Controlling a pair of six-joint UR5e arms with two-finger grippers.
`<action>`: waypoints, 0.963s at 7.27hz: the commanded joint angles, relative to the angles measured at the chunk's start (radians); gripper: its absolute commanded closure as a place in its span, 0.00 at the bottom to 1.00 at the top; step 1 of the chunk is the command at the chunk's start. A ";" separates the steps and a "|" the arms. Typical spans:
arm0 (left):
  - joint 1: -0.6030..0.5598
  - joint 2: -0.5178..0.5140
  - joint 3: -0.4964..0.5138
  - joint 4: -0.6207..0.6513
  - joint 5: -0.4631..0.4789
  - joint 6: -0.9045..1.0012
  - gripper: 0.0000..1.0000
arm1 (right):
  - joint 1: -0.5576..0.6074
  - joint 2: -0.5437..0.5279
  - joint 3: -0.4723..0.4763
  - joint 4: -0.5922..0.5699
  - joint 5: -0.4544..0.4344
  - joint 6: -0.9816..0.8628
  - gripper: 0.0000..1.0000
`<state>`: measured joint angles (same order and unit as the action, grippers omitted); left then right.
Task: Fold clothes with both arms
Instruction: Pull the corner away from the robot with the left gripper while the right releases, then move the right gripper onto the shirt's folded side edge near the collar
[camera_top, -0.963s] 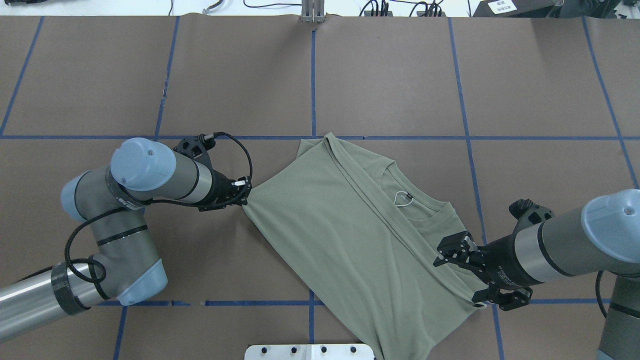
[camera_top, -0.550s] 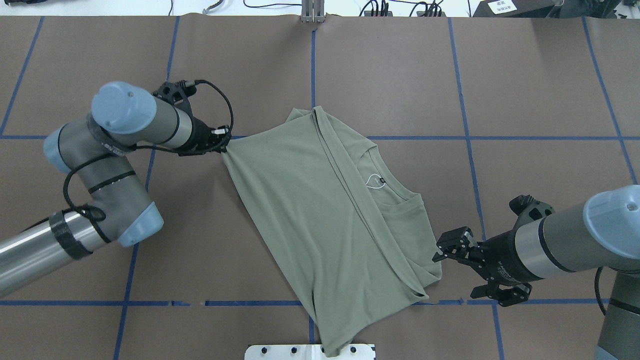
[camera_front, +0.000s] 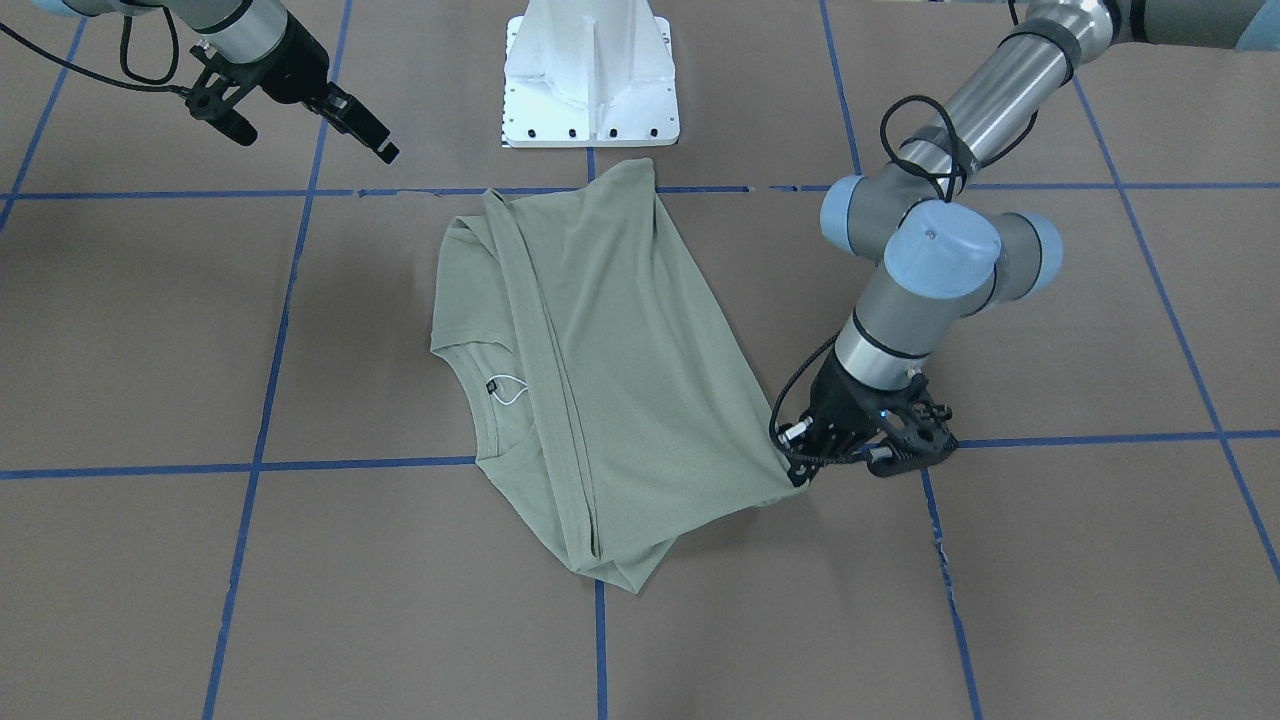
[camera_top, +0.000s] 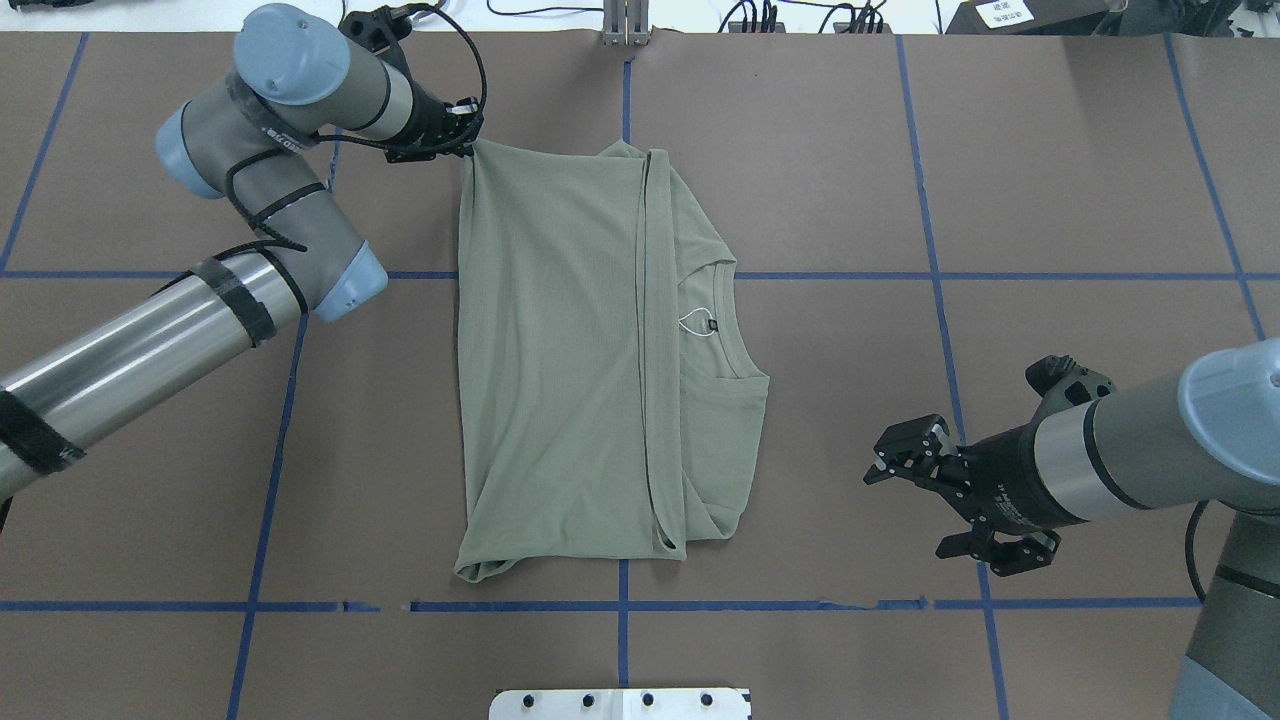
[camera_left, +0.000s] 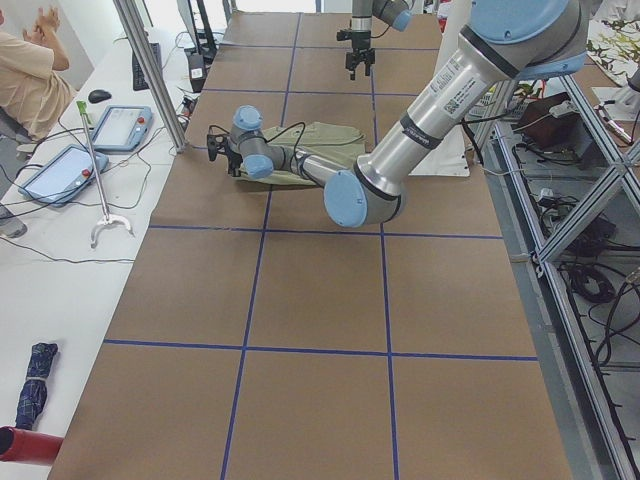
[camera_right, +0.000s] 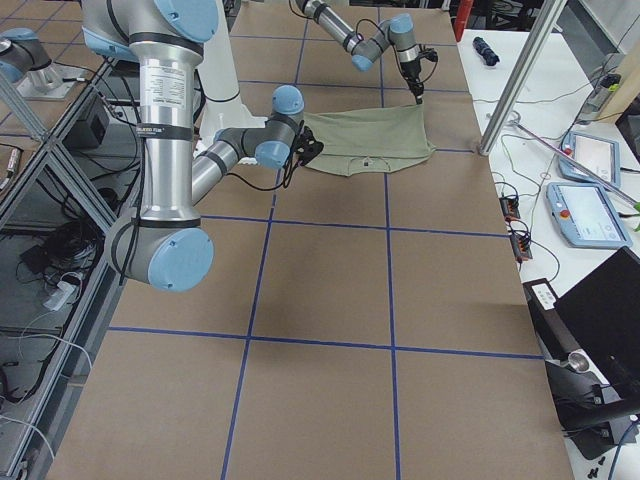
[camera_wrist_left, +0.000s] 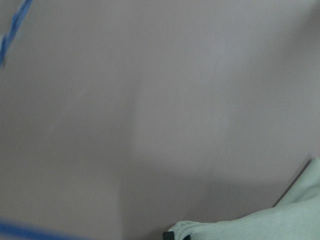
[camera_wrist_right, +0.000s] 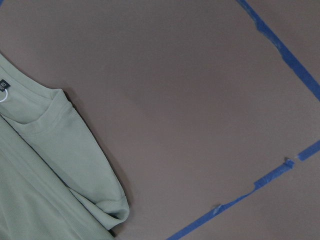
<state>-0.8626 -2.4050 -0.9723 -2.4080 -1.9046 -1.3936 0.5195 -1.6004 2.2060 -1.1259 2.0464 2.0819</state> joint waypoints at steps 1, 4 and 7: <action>-0.006 -0.054 0.102 -0.055 0.030 0.001 1.00 | 0.027 0.033 -0.020 0.000 -0.003 -0.002 0.00; -0.033 0.040 -0.072 -0.059 -0.045 0.001 0.34 | 0.031 0.117 -0.076 0.000 -0.089 -0.135 0.00; -0.039 0.302 -0.407 -0.057 -0.139 -0.002 0.34 | -0.010 0.318 -0.236 -0.038 -0.091 -0.254 0.00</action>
<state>-0.8992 -2.2189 -1.2303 -2.4651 -2.0234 -1.3972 0.5339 -1.3558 2.0237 -1.1358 1.9574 1.9109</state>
